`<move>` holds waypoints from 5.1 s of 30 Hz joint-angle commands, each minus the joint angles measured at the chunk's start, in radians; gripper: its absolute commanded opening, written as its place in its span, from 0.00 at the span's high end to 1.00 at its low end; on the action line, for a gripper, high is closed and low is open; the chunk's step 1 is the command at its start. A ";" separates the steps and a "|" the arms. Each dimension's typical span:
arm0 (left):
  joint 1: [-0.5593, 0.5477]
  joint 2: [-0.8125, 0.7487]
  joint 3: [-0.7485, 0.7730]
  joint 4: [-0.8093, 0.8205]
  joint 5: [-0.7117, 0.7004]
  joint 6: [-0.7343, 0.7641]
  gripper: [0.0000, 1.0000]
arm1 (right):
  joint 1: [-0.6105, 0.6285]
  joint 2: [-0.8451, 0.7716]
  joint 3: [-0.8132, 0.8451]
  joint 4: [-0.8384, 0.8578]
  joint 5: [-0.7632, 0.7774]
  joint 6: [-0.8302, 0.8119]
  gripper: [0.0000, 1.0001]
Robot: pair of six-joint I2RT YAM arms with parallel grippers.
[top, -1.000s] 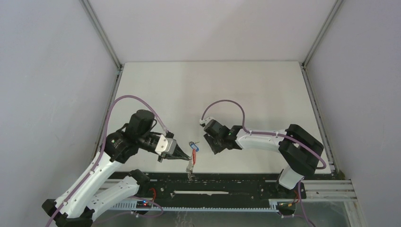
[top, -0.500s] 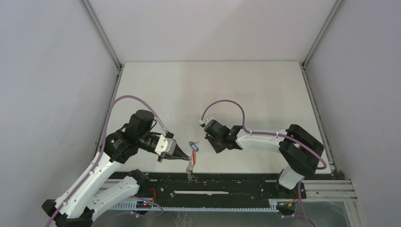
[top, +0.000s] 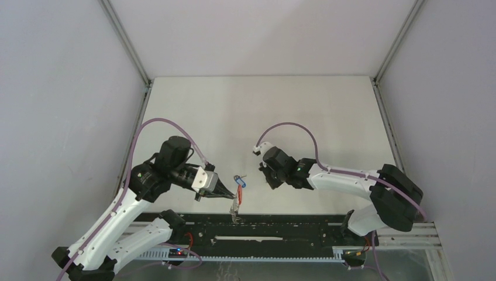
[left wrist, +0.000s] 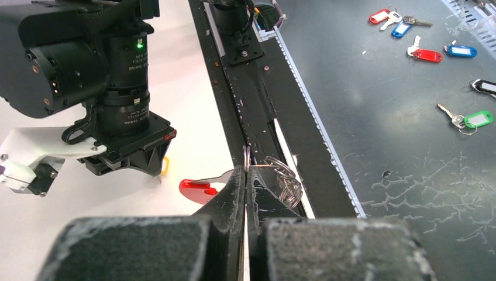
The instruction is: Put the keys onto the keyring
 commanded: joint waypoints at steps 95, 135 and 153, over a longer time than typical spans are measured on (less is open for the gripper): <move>0.014 0.031 0.054 0.118 0.171 0.024 1.00 | 0.269 -0.320 0.445 -0.267 -0.633 -0.803 1.00; 0.015 0.034 0.046 0.118 0.169 0.027 1.00 | 0.245 -0.307 0.461 -0.246 -0.627 -0.800 1.00; 0.014 0.032 0.042 0.122 0.158 0.030 1.00 | 0.254 -0.289 0.485 -0.251 -0.645 -0.803 1.00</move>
